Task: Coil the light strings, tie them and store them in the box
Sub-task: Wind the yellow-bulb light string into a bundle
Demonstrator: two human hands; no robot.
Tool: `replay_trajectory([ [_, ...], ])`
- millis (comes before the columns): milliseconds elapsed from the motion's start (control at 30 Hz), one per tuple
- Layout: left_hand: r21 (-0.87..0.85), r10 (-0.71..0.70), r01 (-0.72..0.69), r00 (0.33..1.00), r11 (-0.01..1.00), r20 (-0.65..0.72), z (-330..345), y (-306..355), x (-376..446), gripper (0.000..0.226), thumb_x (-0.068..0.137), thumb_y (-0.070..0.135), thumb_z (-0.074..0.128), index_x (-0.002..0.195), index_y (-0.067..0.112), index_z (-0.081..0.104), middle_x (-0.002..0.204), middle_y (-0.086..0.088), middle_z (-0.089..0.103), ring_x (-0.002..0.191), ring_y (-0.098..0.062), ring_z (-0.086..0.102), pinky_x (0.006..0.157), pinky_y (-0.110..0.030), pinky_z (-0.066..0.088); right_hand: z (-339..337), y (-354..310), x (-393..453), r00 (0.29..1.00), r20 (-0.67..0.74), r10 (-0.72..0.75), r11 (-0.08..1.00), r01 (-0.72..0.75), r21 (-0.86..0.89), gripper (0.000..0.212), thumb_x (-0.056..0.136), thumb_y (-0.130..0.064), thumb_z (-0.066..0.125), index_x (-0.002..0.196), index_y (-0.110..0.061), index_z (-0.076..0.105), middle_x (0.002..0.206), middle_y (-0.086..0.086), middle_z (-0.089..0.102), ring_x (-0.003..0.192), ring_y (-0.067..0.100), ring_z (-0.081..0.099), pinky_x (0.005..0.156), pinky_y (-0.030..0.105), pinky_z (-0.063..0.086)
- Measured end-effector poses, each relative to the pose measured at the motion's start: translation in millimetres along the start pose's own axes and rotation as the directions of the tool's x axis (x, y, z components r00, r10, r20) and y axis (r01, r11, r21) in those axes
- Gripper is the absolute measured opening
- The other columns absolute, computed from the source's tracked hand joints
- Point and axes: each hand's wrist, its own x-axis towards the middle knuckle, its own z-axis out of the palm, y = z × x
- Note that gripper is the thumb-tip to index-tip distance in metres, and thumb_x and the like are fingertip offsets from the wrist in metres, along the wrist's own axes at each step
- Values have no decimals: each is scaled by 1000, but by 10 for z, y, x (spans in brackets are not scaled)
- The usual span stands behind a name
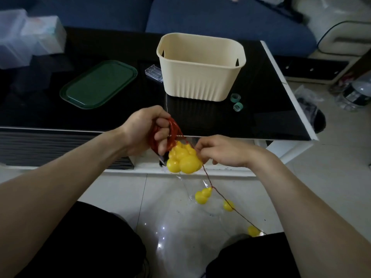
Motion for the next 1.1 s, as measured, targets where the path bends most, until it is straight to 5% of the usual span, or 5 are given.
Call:
replay_trajectory([
  [167,34,17,-16,1000,999,-19,-54,23,10,41,97,24,35,56,20,36,39,3,22,29,-11,16,33,-18,13,-33,77,-24,992,17,127,992,-127,-28,18,98,-27,59,81,-20,60,81,-2,78,79,8,69,76,30,46],
  [433,39,1,3,995,999,-103,-47,-2,39,31,95,25,41,65,20,34,59,3,11,45,-12,8,44,-25,11,-171,219,-65,950,-251,188,960,-231,-157,33,100,-43,55,84,-16,65,85,7,75,72,21,65,73,41,55],
  [700,-151,-66,64,998,986,-5,34,-46,76,17,90,26,51,78,15,46,67,3,23,55,-13,24,58,-27,31,32,68,14,927,-368,-77,975,-8,-224,18,101,-21,55,107,-19,71,73,-13,56,66,7,55,52,15,34],
  [900,-229,-40,37,999,973,-8,118,-124,109,25,94,34,52,78,16,46,64,3,31,54,-13,31,60,-29,36,167,38,42,927,-336,-166,934,38,-356,35,102,-12,47,129,-19,68,102,-2,42,99,20,53,80,23,34],
  [1100,-283,-60,7,982,959,-180,181,-206,164,33,104,27,38,73,17,41,55,1,35,45,-13,31,46,-26,36,202,-52,-8,829,-482,-283,951,178,-252,25,91,-4,57,106,-15,73,95,-4,68,79,3,58,72,23,48],
])
